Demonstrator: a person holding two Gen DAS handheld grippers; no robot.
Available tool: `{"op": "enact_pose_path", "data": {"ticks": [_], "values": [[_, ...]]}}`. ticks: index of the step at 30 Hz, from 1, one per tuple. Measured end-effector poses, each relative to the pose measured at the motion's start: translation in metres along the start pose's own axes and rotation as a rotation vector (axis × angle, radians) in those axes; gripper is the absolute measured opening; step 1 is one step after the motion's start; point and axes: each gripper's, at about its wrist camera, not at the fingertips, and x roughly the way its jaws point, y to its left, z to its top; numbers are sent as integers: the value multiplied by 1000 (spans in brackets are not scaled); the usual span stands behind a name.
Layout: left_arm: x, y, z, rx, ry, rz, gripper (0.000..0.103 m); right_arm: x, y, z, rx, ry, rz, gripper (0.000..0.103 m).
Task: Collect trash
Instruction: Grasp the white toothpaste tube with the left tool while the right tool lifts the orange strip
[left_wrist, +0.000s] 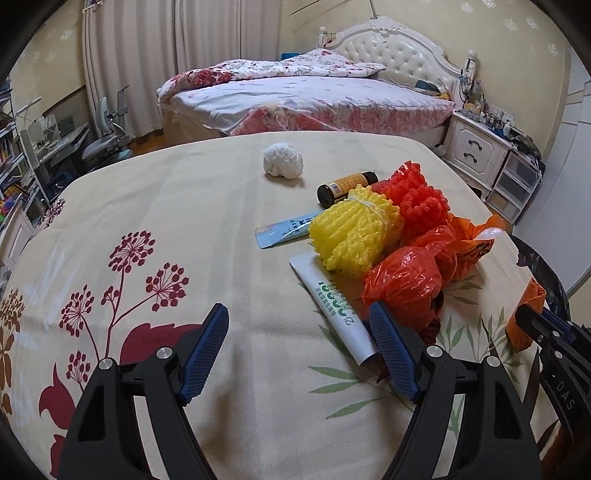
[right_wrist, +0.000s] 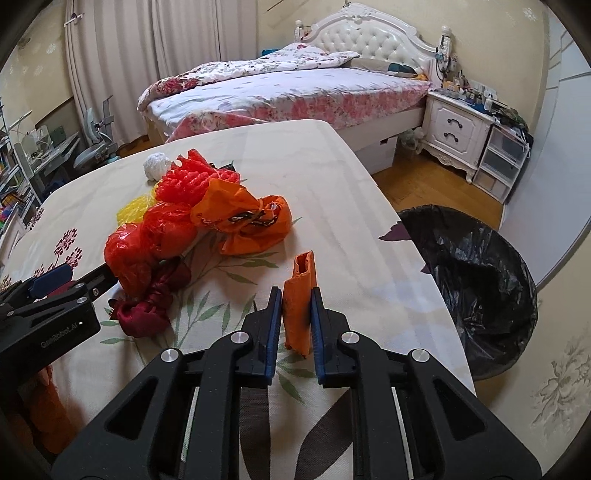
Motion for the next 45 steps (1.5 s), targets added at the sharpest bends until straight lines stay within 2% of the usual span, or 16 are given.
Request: {"op": "enact_pose_path", "data": {"ticks": [3,6,9,12,17,19,23,24,26,36,40,45], "values": [[8,-2,0,13,35,15,76,0,-2,0,5,-1,7,15],[14,5,-5,-17,79,-13,76,1,-3,0,7,-1,13,15],[13,12,-6,-39,84,-27,69,3,-4,-1,9,2,17,15],[14,10,-5,-22,86,-22,67,7,-4,-1,8,12,18,16],[13,5,-6,16,67,-16,50,10,-5,-3,10,20,13,17],[12,4,-6,23,58,-32,37,11,-5,-3,10,22,10,17],[10,6,-8,23,47,-34,23,12,-4,-4,5,22,3,17],[9,8,-8,18,44,-43,18,11,-4,-5,3,21,1,17],[8,11,-8,-3,43,-70,17,11,-3,-6,-2,20,-3,16],[-13,22,-17,-33,0,-86,16,-2,-1,-7,0,0,-2,16],[-36,20,-16,-5,-58,-89,16,-11,-4,-4,5,-22,-8,16],[-64,8,-7,29,-143,-145,16,-27,-16,5,24,-66,-33,16]]}}
